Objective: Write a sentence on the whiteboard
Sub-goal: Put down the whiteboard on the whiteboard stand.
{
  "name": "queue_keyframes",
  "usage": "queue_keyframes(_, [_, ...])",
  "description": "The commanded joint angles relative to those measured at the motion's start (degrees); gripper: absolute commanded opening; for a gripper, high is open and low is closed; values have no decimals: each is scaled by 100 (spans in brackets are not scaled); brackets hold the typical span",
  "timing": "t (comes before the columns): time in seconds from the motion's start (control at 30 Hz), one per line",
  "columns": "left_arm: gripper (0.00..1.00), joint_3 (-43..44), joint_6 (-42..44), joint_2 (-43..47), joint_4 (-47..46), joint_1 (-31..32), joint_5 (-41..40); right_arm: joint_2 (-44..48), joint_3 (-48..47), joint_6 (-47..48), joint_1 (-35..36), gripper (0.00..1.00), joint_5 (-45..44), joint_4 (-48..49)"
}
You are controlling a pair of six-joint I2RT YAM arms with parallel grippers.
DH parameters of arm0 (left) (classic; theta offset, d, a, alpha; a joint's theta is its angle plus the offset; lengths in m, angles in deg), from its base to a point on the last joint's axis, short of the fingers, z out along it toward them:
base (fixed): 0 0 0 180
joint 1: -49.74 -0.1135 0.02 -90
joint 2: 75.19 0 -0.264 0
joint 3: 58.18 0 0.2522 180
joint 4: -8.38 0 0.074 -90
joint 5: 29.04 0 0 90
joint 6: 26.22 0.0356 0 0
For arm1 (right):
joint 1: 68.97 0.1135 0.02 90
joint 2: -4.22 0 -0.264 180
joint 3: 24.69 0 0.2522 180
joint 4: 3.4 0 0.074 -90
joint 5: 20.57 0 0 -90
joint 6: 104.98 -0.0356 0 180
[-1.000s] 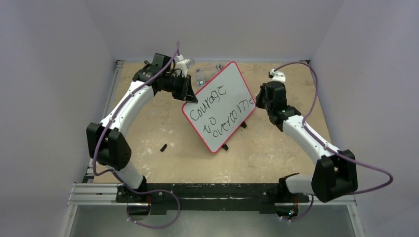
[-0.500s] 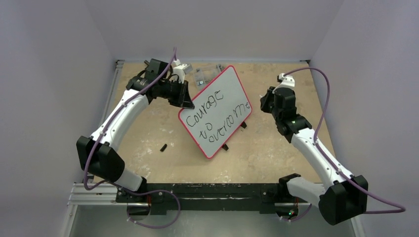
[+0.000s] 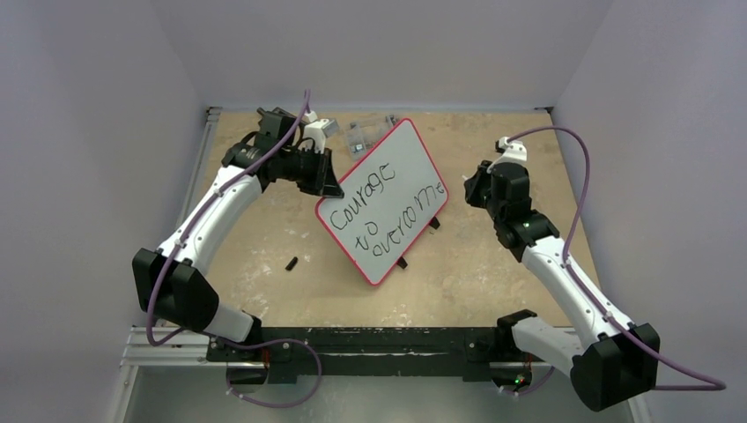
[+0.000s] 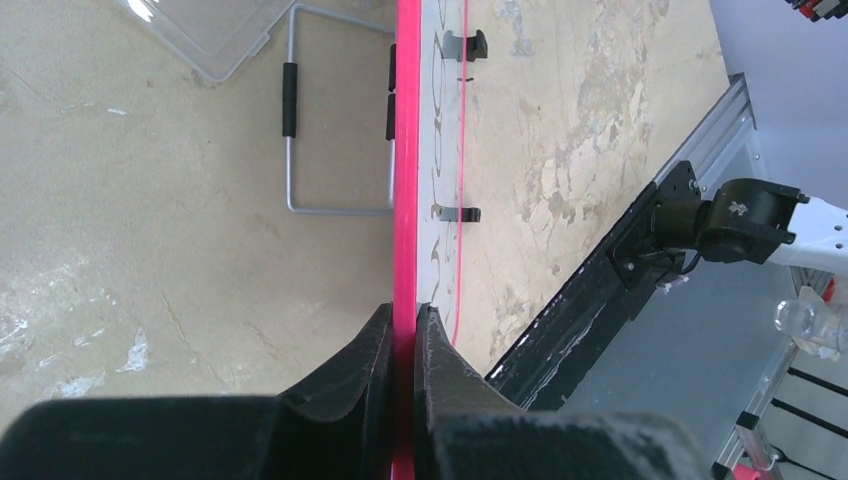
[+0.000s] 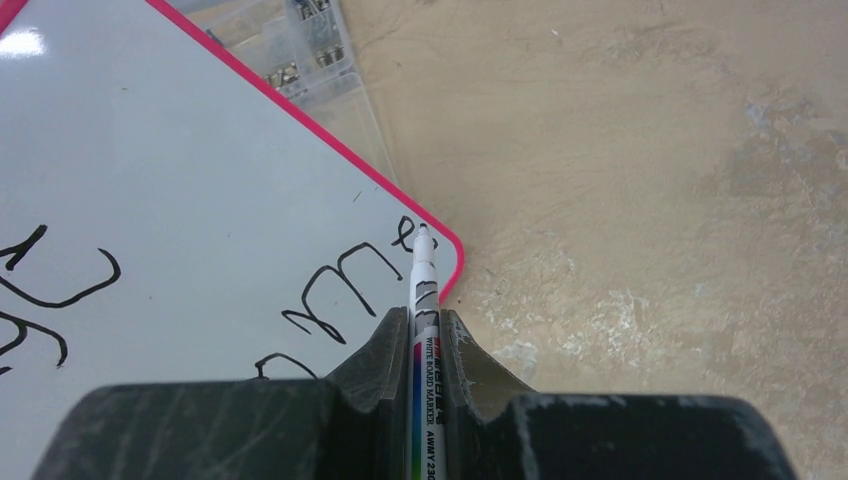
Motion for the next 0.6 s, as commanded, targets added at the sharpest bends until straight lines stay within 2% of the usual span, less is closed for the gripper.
queue_keyframes(0.0, [0,-213,283,-189,118,-42,-484,165,28,-4,23,0,-58,62])
queue_keyframes(0.2, [1,-397,480,-304,195,-43,-919,167,45,2,24,0,-57,84])
queue_keyframes(0.57, [21,-536,634,-314,186,-37,-1334,180,144,-26,23,0,-1,161])
